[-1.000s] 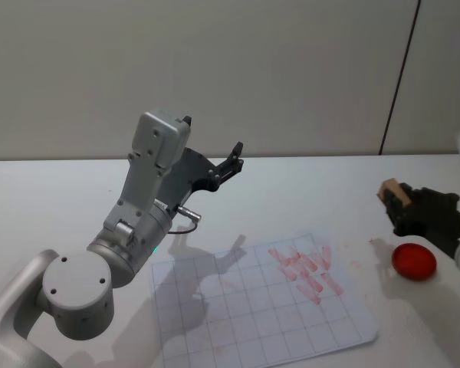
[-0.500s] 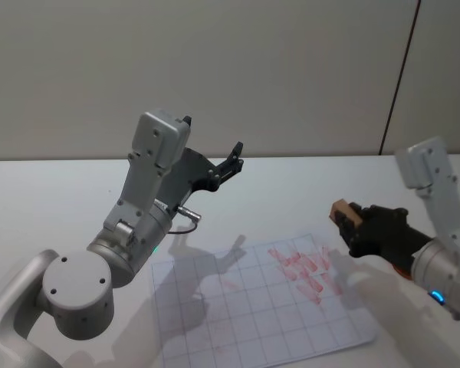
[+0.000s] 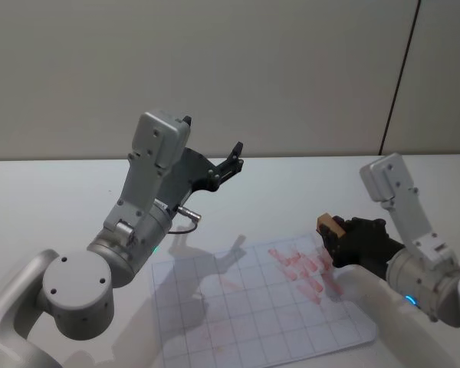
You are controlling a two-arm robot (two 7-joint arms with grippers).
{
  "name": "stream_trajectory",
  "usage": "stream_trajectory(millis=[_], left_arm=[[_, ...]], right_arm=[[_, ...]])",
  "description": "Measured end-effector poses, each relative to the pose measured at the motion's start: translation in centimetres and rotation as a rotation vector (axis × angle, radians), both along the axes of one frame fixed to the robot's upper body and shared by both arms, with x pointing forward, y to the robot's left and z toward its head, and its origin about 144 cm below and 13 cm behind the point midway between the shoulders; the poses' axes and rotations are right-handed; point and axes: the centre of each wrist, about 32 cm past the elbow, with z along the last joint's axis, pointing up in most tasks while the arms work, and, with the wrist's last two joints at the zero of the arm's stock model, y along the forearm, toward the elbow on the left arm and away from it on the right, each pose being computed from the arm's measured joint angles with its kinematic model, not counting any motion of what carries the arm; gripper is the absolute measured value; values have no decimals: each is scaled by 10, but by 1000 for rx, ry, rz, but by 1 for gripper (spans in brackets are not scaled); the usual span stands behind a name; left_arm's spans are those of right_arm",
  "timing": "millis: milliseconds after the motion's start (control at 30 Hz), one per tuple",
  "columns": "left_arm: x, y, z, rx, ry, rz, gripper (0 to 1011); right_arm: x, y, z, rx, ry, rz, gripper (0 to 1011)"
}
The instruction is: Use the one hand to pick up the stamp and affix it onto the A4 paper.
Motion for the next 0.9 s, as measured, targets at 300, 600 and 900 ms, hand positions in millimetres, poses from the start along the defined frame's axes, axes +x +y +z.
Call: stream_trajectory(millis=[300, 600, 900], left_arm=[[0, 0, 0, 0, 0, 0, 1001], [0, 0, 0, 0, 0, 0, 1001], [0, 0, 0, 0, 0, 0, 1001]], right_arm=[[16, 10, -17, -3, 19, 30, 218], [29, 22, -32, 4, 51, 70, 217], [39, 28, -42, 0, 76, 79, 217]])
